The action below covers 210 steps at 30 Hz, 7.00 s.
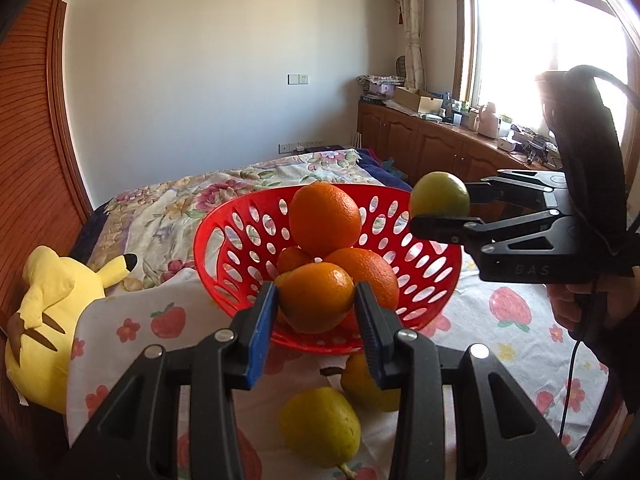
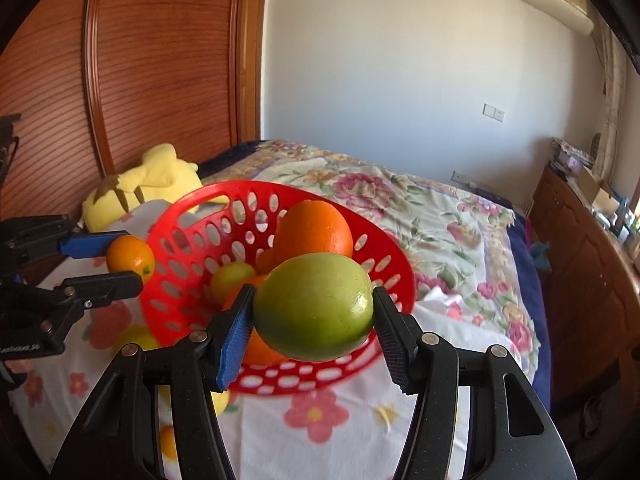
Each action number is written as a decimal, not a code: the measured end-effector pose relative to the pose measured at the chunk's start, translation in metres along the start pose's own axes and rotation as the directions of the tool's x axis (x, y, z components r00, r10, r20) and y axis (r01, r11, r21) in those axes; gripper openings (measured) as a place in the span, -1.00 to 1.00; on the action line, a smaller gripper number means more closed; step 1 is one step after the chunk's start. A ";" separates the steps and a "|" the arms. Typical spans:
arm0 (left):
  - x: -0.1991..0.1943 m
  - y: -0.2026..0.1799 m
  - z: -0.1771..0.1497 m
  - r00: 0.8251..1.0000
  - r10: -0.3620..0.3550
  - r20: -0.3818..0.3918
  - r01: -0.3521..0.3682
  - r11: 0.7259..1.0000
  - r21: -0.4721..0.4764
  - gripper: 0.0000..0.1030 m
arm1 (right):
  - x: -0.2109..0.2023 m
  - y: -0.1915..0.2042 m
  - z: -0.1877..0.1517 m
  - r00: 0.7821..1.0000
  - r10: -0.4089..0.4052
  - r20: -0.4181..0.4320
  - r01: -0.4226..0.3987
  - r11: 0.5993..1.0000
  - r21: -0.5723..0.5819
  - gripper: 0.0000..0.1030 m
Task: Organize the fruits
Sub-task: 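Lift the apple with the right tool while the left tool carries the orange over the basket, then open the right tool into the basket while the left tool releases the orange there, then withdraw both open tools away from the basket, then close the right tool around a bumpy-skinned orange on the cloth, then grasp a yellow pear with the left tool while the right tool holds the orange, then lift the orange with the right tool while the left tool carries the pear over the basket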
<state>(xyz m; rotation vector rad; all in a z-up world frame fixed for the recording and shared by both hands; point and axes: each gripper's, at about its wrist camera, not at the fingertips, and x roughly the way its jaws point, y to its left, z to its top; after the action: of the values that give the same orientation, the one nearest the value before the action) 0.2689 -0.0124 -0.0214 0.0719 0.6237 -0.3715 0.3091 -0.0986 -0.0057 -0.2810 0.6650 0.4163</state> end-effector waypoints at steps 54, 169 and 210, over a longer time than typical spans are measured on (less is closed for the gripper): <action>0.014 -0.002 -0.016 0.999 0.026 -0.037 -0.027 0.999 -0.030 -0.12 | -0.011 0.010 -0.028 1.000 -0.011 0.011 0.010 0.998 0.060 0.31; 0.017 -0.013 -0.083 0.975 0.118 -0.187 -0.125 0.992 -0.026 0.16 | -0.043 0.095 -0.161 0.988 0.087 -0.128 -0.067 0.986 0.153 -0.10; -0.063 -0.013 -0.057 0.999 0.033 -0.018 -0.034 0.998 -0.044 0.13 | -0.070 0.074 -0.127 0.997 0.067 -0.035 -0.062 0.989 0.137 -0.11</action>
<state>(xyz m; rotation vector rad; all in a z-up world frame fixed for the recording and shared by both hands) 0.1855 0.0053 -0.0299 0.0432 0.6473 -0.3251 0.1578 -0.1011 -0.0652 -0.1391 0.7389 0.4261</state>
